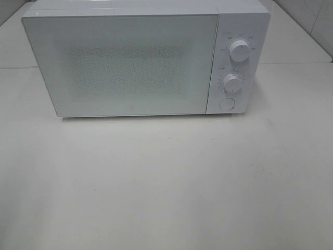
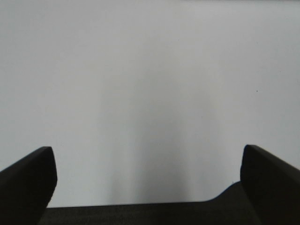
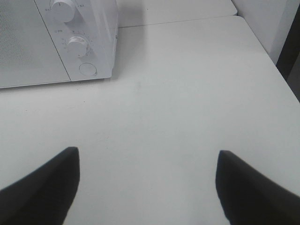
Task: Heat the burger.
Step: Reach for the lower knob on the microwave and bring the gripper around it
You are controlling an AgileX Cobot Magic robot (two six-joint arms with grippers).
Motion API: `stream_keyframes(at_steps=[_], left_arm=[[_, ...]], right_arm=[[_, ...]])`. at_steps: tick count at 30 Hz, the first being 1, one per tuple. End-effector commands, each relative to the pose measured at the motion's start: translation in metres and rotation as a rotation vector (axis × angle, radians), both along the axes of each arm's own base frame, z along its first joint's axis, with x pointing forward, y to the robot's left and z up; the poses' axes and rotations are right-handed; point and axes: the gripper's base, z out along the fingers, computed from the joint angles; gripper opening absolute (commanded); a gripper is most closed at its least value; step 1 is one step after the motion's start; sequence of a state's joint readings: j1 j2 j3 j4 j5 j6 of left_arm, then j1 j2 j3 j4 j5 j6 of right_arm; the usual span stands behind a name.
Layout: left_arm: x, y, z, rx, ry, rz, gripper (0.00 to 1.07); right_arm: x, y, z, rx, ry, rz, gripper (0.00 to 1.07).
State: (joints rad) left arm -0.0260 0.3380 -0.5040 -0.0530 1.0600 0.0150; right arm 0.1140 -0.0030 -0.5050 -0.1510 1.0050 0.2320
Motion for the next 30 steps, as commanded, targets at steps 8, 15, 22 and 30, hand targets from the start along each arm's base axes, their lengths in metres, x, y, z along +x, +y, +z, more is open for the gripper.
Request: stream_keyframes(at_steps=[8,15,22,30], left_arm=[[-0.032,0.002,0.006,0.002,-0.237,0.008,1.03],[-0.048,0.002,0.007,0.000,-0.341,0.008,1.03],[-0.055,0.002,0.006,-0.001,-0.385,0.005,1.03],[-0.055,0.002,0.006,-0.003,-0.385,0.004,1.03]], right_arm=[[-0.004,0.000,-0.001,-0.009,-0.025,0.000,0.76],[-0.004,0.000,-0.001,-0.009,-0.025,0.000,0.76],[-0.004,0.000,-0.001,-0.009,-0.025,0.000,0.76],[-0.004,0.000,-0.001,-0.009,-0.025,0.000,0.76]])
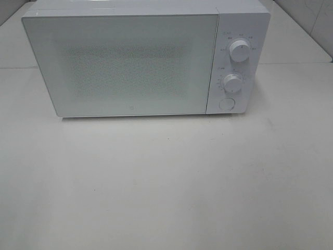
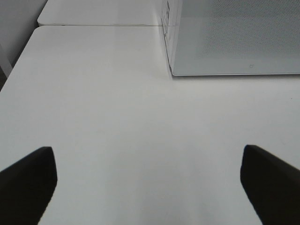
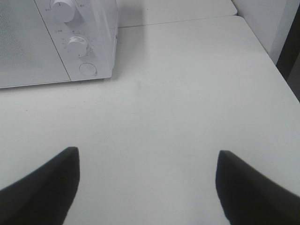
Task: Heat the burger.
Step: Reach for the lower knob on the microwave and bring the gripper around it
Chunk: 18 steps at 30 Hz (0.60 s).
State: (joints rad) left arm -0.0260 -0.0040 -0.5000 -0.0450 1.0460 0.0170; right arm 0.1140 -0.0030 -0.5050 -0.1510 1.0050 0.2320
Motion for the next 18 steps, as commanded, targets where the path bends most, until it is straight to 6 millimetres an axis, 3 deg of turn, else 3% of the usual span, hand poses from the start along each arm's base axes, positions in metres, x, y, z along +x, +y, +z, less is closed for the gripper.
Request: stream_keyframes(at_steps=[1,18], left_arm=[[-0.0035,-0.0002,-0.0005,-0.003,-0.033,0.001,1.03],[-0.0035,-0.0002,-0.0005,-0.003,-0.033,0.001,1.03]], right_arm=[[-0.0043,-0.0003,-0.0010,-0.009,-0.025,0.000,0.76],[-0.0043,-0.0003,-0.0010,-0.009,-0.025,0.000,0.76]])
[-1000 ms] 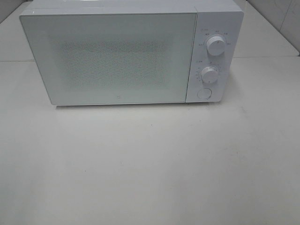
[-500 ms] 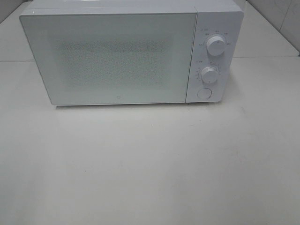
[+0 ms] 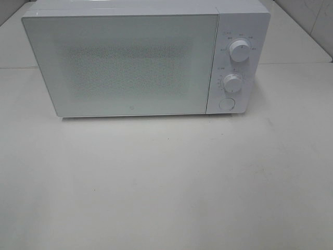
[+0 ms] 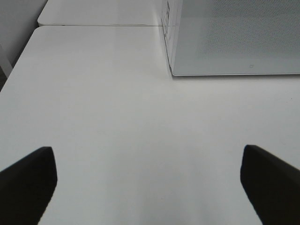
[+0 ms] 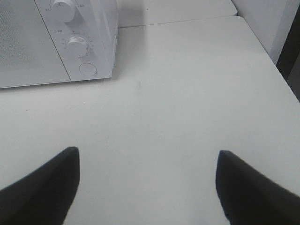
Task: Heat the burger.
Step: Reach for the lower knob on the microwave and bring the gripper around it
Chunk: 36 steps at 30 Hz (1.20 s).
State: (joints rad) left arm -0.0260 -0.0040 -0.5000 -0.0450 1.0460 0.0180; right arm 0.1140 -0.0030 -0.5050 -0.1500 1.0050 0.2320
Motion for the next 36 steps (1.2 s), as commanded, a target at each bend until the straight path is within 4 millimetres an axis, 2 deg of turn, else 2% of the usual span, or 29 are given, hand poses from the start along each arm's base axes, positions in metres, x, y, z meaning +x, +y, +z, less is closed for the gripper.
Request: stream_keyframes(at_steps=[1,23,29,36], left_arm=[[-0.004,0.000,-0.001,-0.004,-0.033,0.002,1.03],[-0.004,0.000,-0.001,-0.004,-0.033,0.002,1.03],[-0.004,0.000,-0.001,-0.004,-0.033,0.002,1.03],[-0.004,0.000,-0.001,-0.004,-0.033,0.002,1.03]], right_arm=[[-0.004,0.000,-0.001,-0.010,-0.025,-0.001,0.76],[-0.005,0.000,-0.001,-0.003,-0.023,0.004,0.76],[-0.005,0.003,0.010,0.030,-0.045,0.019,0.77],[0.019,0.006,0.015,0.027,0.023,0.028,0.77]])
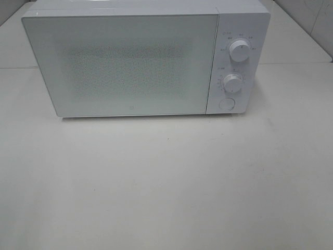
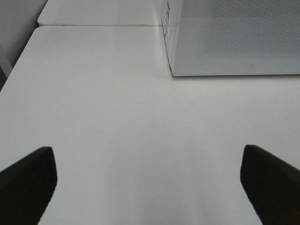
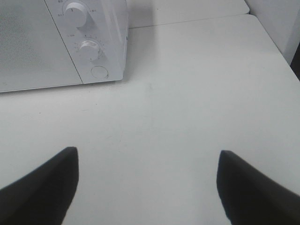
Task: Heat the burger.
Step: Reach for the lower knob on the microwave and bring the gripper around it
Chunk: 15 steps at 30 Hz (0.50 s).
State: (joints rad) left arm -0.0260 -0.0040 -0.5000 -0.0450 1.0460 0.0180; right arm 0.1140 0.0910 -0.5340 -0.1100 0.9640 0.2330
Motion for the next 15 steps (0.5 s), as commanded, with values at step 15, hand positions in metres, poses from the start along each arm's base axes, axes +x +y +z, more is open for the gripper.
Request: stream_keyframes(at_steps=[15], left_arm=[[-0.004,0.000,-0.001,-0.004,-0.033,0.002,1.03]], right_arm=[[0.046,0.006,0.002,-0.039,0.145,0.016,0.76]])
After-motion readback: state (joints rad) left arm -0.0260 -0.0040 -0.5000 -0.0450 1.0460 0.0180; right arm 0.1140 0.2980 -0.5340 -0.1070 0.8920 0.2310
